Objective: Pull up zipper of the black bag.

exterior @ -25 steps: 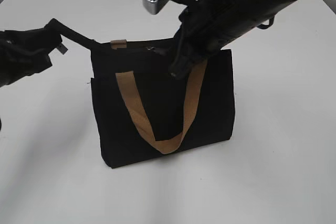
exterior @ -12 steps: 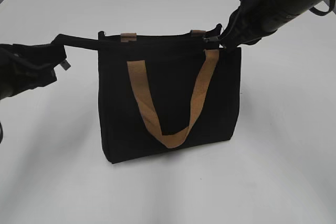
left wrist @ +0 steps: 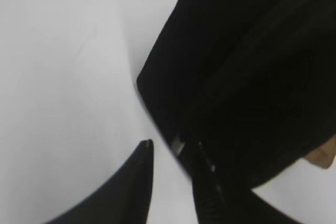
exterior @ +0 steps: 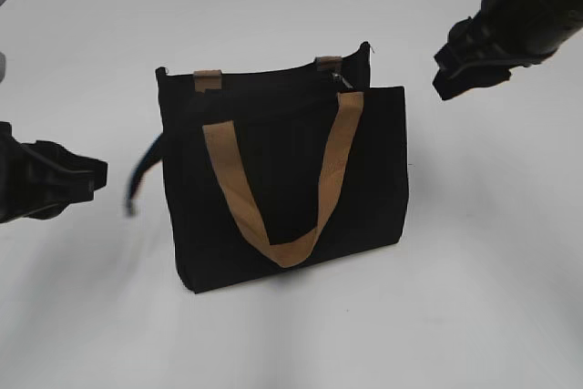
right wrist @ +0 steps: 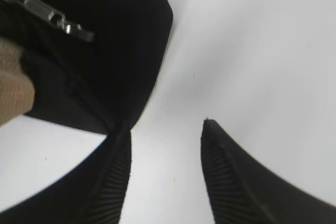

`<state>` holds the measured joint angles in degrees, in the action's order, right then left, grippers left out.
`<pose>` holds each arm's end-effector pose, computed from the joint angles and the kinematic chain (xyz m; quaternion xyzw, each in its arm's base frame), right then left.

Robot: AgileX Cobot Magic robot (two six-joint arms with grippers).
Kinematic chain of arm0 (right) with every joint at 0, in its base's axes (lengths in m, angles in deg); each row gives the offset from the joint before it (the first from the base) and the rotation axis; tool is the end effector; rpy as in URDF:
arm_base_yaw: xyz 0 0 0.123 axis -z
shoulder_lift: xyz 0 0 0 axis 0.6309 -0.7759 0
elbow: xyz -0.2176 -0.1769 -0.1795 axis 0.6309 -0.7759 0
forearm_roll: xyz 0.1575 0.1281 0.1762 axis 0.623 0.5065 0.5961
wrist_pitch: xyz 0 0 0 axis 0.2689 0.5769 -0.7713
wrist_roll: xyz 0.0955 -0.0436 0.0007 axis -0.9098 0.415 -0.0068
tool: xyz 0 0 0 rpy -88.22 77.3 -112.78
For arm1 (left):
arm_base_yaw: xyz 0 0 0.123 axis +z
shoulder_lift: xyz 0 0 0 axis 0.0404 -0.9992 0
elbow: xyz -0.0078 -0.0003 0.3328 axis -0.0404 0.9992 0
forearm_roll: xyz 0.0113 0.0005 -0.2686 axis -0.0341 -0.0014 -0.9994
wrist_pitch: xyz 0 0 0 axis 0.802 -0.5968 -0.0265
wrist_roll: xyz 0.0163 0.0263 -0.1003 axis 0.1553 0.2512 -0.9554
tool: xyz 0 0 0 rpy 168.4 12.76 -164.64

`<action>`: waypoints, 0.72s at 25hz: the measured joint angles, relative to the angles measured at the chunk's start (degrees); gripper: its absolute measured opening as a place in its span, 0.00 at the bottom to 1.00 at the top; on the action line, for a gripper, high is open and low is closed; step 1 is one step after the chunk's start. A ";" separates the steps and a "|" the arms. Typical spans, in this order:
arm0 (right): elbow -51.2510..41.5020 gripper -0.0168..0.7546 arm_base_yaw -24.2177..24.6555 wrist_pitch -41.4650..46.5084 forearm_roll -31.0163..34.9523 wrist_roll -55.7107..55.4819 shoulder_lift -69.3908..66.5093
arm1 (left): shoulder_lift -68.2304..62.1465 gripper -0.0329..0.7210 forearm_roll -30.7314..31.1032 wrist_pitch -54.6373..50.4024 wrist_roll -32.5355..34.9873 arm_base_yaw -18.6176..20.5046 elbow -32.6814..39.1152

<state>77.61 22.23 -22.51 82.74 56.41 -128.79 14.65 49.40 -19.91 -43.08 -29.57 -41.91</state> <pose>0.3329 0.1134 0.3154 -0.2585 0.9306 0.0638 0.2512 0.1978 -0.1019 0.2413 0.1477 0.8825 -0.1366 0.4251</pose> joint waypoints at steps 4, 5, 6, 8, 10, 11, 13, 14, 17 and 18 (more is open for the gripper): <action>-4.14 0.56 0.11 6.81 -0.46 -3.33 3.80 | 4.09 0.45 -0.43 -21.23 0.00 0.00 -5.85; -6.11 0.57 0.11 7.68 -0.46 -4.17 5.03 | 5.22 0.46 -0.43 -25.28 0.00 0.00 -6.71; -8.79 0.58 0.11 8.17 -0.46 -5.23 6.82 | 7.04 0.48 -0.45 -29.03 0.00 0.00 -7.30; -14.67 0.58 0.11 8.69 -0.62 -7.16 11.42 | 10.29 0.49 -0.77 -38.34 0.00 0.00 -7.59; -20.15 0.58 0.11 8.88 -0.70 -9.08 16.67 | 14.09 0.49 -0.97 -44.64 0.00 0.00 -7.71; -23.07 0.58 0.11 8.90 -0.70 -9.77 19.90 | 16.40 0.49 -1.18 -48.34 0.00 0.00 -7.75; -28.12 0.58 0.11 9.18 -0.70 -10.56 26.50 | 23.67 0.49 -1.24 -52.60 0.00 0.00 -7.63; -30.67 0.58 0.11 9.32 -0.74 -10.80 30.36 | 26.49 0.49 -1.24 -53.91 0.00 0.00 -7.39; -36.78 0.58 0.11 9.83 -0.81 -11.20 42.50 | 36.42 0.49 -1.19 -56.45 0.00 0.00 -5.51; -38.50 0.58 0.11 10.14 -0.87 -11.35 47.88 | 40.23 0.49 -1.19 -57.10 0.00 0.00 -4.58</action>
<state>39.11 22.34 -12.37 81.87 45.06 -80.91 54.88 48.21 -77.01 -43.08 -29.57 -46.49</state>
